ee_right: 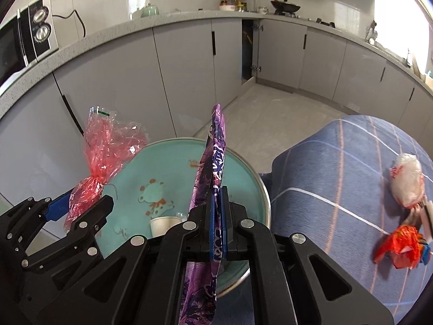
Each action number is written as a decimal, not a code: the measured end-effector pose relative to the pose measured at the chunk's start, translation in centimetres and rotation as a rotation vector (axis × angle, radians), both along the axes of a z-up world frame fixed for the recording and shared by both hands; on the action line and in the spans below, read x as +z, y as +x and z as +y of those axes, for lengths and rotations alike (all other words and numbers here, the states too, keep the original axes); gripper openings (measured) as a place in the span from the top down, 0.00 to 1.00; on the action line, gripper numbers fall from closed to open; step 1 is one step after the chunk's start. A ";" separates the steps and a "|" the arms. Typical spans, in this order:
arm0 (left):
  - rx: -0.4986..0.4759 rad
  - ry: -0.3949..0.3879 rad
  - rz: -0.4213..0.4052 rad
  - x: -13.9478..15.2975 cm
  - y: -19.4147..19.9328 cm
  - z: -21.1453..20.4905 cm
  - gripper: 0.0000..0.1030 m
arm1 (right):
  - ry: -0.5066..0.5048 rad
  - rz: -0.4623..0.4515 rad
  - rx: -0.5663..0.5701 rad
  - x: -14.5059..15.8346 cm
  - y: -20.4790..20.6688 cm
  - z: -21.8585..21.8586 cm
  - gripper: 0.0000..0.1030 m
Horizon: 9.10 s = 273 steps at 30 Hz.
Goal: Collect trash
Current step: 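Carry the pink bag and purple wrapper over the teal bin, then open both tools to drop the pink bag and purple wrapper into the bin, then grasp the orange wrapper with the left tool while the right tool grasps the white sponge, then carry the orange wrapper and white sponge over the teal bin with both tools, then open both tools to drop the wrapper and sponge into the bin, then grasp the clear plastic bag with the left tool while the right tool grasps the checkered cloth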
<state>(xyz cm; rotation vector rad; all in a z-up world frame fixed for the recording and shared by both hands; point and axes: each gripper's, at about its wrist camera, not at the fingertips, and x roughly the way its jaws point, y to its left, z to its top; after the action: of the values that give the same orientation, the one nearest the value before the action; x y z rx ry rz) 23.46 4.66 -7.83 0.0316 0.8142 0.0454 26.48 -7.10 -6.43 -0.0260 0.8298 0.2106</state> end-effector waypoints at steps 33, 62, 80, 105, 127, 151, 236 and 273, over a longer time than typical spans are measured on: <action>-0.010 0.007 0.088 -2.9 1.4 0.3 0.63 | 0.069 0.072 0.023 -2.5 0.4 -0.1 0.70; -0.042 -0.027 -0.029 -0.7 -2.4 -3.8 0.09 | 0.018 -0.126 -0.213 1.0 -8.2 -9.5 0.42; -0.294 0.058 -0.103 2.2 -5.0 -14.8 0.09 | -0.024 -0.159 -0.416 1.7 -13.6 -20.9 0.40; -0.660 0.103 0.041 -0.5 -0.4 -31.8 0.37 | 0.043 -0.125 -0.488 1.9 -15.4 -31.4 0.41; -0.501 -0.063 -0.069 2.8 -4.5 -20.1 0.76 | 0.219 0.048 -0.422 -0.6 -7.4 -30.2 0.31; -0.196 -0.049 -0.196 6.1 -5.3 -9.9 0.76 | -0.062 -0.176 -0.391 4.7 -13.3 -19.1 0.51; 0.092 -0.012 0.052 -3.0 3.9 1.9 0.74 | 0.079 0.121 -0.013 -3.4 0.1 -0.4 0.46; 0.163 0.002 -0.067 1.6 0.3 2.5 0.09 | 0.123 -0.012 -0.058 0.9 -3.7 -3.8 0.36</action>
<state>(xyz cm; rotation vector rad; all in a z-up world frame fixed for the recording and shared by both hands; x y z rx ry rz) 23.76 7.16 -6.24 -0.0342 0.7481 0.2008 22.78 -10.91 -5.56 0.1117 0.8029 0.2057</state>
